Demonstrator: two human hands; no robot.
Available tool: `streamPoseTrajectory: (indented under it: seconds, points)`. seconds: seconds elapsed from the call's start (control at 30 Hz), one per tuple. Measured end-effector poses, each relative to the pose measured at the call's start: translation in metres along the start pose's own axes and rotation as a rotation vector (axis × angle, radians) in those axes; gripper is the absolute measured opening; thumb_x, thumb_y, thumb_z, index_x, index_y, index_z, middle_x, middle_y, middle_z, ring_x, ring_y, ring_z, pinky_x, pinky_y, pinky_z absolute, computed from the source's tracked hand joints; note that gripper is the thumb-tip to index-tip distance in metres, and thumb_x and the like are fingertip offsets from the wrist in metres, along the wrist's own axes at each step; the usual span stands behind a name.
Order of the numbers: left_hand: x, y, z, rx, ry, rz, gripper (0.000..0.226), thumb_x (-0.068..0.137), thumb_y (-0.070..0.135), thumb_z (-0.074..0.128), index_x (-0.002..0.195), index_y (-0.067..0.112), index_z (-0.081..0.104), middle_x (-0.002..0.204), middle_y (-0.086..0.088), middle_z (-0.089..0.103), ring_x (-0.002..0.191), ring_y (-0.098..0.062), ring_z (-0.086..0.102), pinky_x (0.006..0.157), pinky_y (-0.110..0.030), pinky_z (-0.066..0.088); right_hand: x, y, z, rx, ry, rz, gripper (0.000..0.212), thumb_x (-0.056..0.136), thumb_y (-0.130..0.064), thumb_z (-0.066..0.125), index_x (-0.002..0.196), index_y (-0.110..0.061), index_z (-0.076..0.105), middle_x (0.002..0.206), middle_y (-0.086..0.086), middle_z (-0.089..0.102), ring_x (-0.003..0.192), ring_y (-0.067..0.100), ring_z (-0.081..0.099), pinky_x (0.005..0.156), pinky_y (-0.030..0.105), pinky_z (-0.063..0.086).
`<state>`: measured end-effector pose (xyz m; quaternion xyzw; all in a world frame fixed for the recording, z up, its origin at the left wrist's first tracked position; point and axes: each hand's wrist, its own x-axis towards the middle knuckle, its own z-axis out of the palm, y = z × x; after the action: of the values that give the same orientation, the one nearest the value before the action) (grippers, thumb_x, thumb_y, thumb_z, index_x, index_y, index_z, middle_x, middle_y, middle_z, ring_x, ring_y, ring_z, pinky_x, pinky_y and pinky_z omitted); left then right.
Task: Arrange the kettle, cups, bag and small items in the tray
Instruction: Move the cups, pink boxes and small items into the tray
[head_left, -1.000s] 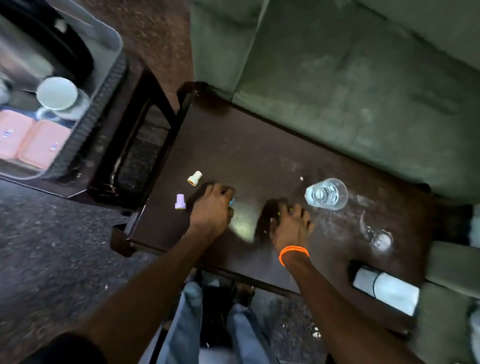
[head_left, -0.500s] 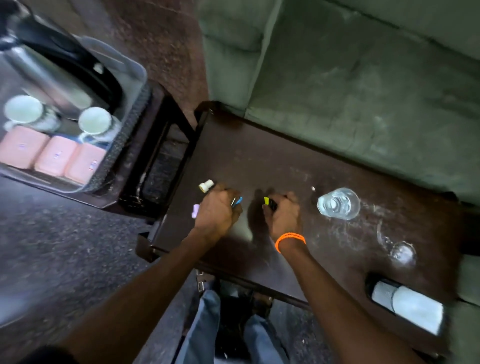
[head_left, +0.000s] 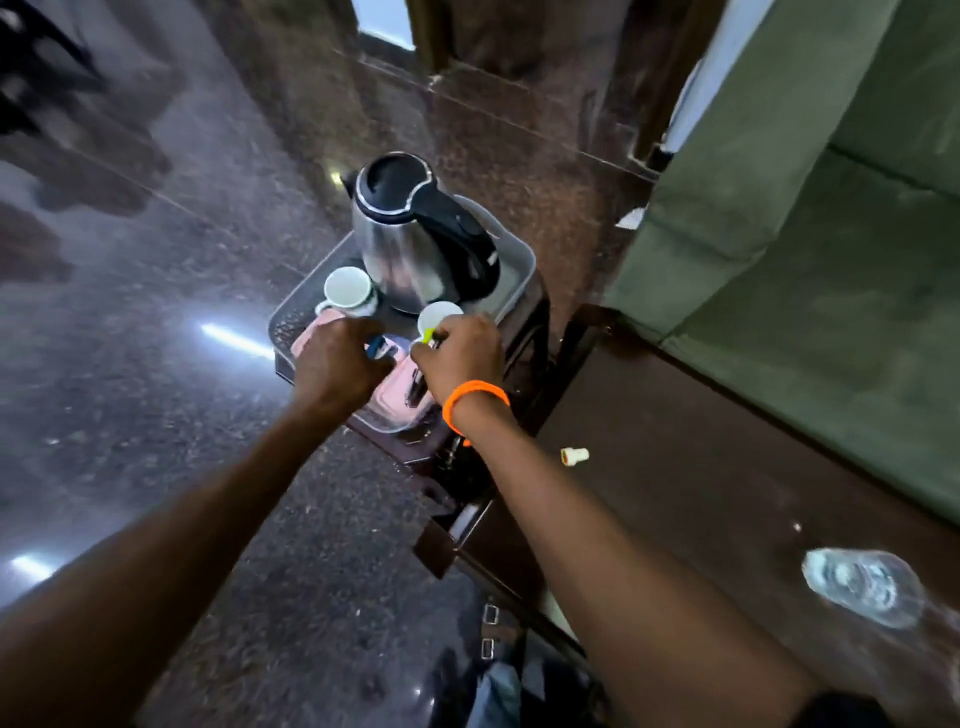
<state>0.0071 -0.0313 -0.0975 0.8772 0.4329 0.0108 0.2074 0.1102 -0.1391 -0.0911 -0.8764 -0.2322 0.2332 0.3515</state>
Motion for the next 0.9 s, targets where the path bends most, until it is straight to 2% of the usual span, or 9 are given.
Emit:
streamPoseTrajectory:
  seconds: [0.17,0.33,0.43,0.53,0.6,0.67,0.77,0.83,0.9]
  points:
    - [0.017,-0.038,0.011,0.053,-0.188,-0.034,0.04,0.078,0.022,0.083,0.117,0.016,0.077,0.116,-0.015,0.077,0.113,-0.035,0.068,0.094,-0.044,0.054,0.011,-0.01,0.053,-0.098,-0.069,0.08,0.034,0.081,-0.019,0.074,0.111,-0.005,0.065,0.121,0.019,0.059,0.108,0.04,0.062,0.091,0.039,0.051]
    - [0.017,-0.047,0.028,0.02,-0.115,0.005,0.037,0.078,0.023,0.082,0.114,0.016,0.078,0.112,-0.016,0.078,0.109,-0.037,0.069,0.087,-0.045,0.055,0.014,0.002,0.073,-0.225,-0.098,0.036,0.029,0.089,-0.014,0.063,0.116,-0.005,0.063,0.122,0.02,0.057,0.111,0.042,0.061,0.092,0.04,0.051]
    - [0.018,-0.047,0.031,-0.017,-0.1,-0.014,0.045,0.08,0.026,0.082,0.122,0.012,0.074,0.118,-0.018,0.075,0.113,-0.036,0.068,0.092,-0.044,0.054,0.01,0.0,0.069,-0.234,-0.116,0.006,0.029,0.088,-0.015,0.064,0.115,-0.004,0.062,0.122,0.02,0.055,0.11,0.044,0.06,0.09,0.043,0.051]
    - [0.004,-0.04,0.032,-0.016,0.021,0.03,0.054,0.082,0.029,0.08,0.129,0.008,0.067,0.126,-0.023,0.068,0.118,-0.04,0.061,0.098,-0.046,0.049,-0.003,0.002,0.054,-0.206,-0.056,-0.102,0.031,0.088,-0.029,0.067,0.11,-0.007,0.064,0.117,0.018,0.054,0.1,0.043,0.063,0.084,0.045,0.051]
    - [-0.018,-0.027,0.037,-0.048,0.199,0.116,0.048,0.085,0.027,0.076,0.128,0.01,0.064,0.123,-0.02,0.065,0.114,-0.039,0.058,0.095,-0.047,0.049,-0.017,0.017,0.039,-0.191,0.061,-0.177,0.031,0.089,-0.039,0.064,0.103,-0.011,0.065,0.111,0.013,0.055,0.095,0.038,0.062,0.078,0.044,0.052]
    - [-0.05,-0.006,0.051,-0.111,0.277,0.238,0.039,0.089,0.027,0.071,0.125,0.015,0.064,0.119,-0.014,0.064,0.11,-0.034,0.057,0.093,-0.044,0.048,-0.029,0.046,0.02,-0.199,0.206,-0.199,0.029,0.09,-0.041,0.058,0.096,-0.014,0.065,0.104,0.01,0.056,0.094,0.033,0.059,0.077,0.043,0.051]
    - [-0.096,0.027,0.088,-0.164,0.113,0.421,0.031,0.091,0.026,0.068,0.121,0.018,0.069,0.114,-0.006,0.066,0.106,-0.029,0.059,0.091,-0.039,0.049,-0.037,0.109,-0.007,-0.265,0.264,-0.083,0.02,0.089,-0.029,0.06,0.097,-0.012,0.066,0.103,0.014,0.056,0.096,0.036,0.056,0.082,0.044,0.049]
    - [-0.12,0.043,0.12,-0.169,-0.026,0.464,0.028,0.088,0.026,0.068,0.115,0.019,0.071,0.108,-0.003,0.066,0.102,-0.028,0.061,0.086,-0.04,0.052,-0.038,0.151,-0.017,-0.37,0.167,0.027,0.022,0.087,-0.021,0.061,0.106,-0.011,0.065,0.11,0.016,0.055,0.103,0.038,0.054,0.088,0.044,0.049]
    - [-0.136,0.055,0.151,-0.149,-0.148,0.413,0.023,0.088,0.029,0.067,0.109,0.021,0.071,0.103,-0.001,0.064,0.102,-0.026,0.061,0.079,-0.04,0.054,-0.038,0.185,-0.021,-0.463,0.065,0.072,0.028,0.086,-0.017,0.061,0.113,-0.011,0.063,0.117,0.014,0.053,0.108,0.037,0.052,0.092,0.043,0.048]
